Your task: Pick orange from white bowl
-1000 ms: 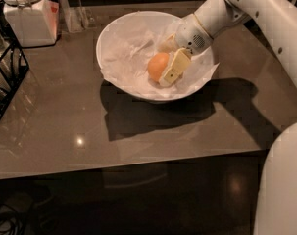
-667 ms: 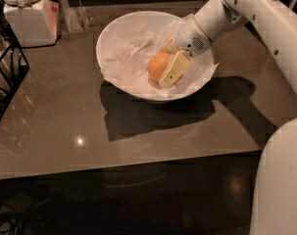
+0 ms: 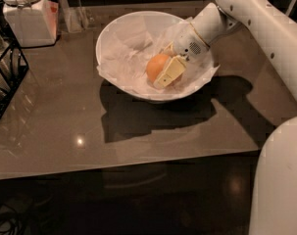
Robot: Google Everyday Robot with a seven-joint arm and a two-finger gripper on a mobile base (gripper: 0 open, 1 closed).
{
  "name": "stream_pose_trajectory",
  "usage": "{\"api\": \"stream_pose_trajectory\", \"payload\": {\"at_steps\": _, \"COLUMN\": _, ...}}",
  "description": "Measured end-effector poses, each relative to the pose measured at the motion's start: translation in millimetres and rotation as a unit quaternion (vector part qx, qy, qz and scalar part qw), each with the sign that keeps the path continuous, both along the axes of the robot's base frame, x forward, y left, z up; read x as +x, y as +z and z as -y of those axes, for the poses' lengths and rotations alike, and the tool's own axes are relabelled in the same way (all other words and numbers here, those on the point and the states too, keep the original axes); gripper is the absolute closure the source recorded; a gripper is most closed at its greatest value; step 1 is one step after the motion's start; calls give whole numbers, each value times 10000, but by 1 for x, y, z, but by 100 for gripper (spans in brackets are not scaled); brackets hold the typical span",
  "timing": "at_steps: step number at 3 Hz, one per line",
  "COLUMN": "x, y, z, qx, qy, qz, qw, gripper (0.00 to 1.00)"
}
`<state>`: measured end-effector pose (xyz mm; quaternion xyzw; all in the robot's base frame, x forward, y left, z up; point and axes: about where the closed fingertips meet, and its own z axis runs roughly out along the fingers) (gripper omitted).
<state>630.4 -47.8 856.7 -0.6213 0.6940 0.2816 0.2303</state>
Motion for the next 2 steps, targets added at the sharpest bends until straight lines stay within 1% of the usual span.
{"api": "stream_pose_trajectory", "payload": {"at_steps": 2, "x": 0, "y": 1, "z": 8, "qx": 53, "qy": -303, "qz": 80, "qw": 9995, "gripper": 81}}
